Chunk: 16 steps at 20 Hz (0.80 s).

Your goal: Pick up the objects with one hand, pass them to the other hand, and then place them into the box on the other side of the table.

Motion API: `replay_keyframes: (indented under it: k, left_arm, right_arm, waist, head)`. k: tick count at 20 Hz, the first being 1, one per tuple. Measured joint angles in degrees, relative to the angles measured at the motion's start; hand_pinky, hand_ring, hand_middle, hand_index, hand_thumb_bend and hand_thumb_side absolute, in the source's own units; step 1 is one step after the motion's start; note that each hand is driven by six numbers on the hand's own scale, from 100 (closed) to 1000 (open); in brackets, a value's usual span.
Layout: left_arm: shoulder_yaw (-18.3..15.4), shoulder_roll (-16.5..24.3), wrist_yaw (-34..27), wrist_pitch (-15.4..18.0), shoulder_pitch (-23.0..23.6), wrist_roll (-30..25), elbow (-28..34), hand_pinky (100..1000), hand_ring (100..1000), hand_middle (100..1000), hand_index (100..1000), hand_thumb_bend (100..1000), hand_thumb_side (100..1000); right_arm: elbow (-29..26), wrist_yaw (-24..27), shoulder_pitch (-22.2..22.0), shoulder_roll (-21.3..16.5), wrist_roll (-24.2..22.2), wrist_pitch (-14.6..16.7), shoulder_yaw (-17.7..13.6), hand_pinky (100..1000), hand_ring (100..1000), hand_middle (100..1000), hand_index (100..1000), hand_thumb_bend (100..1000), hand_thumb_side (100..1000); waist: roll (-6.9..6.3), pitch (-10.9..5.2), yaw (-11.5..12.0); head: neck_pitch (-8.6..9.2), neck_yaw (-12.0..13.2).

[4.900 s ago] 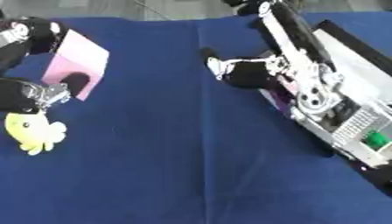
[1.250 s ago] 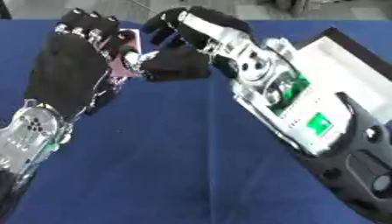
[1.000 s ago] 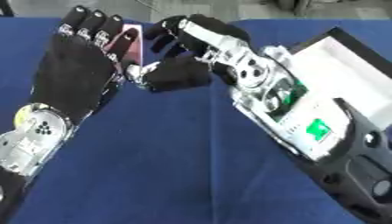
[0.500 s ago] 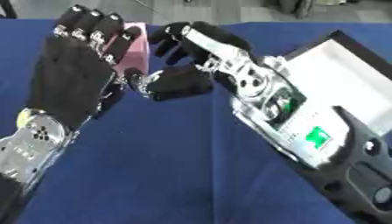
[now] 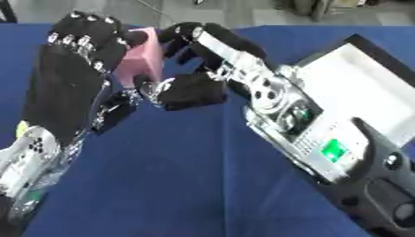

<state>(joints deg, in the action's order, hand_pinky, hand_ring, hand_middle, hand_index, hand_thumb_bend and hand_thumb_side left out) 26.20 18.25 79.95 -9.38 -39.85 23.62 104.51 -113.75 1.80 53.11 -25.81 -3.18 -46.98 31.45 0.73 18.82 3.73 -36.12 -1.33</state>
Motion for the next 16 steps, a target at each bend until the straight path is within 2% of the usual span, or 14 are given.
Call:
replay_keyframes:
  k: [16]
  left_arm:
    - [0.4,0.0,0.2,1.8,-0.4,2.7,0.3,609,508,457,608,274,100]
  right_arm:
    - [0.0,0.5,-0.2,-0.3,-0.9,-0.3,0.1,714,841,780,881,298,283]
  waist:
    - [0.1,0.07,0.2]
  head:
    - [0.12,0.3]
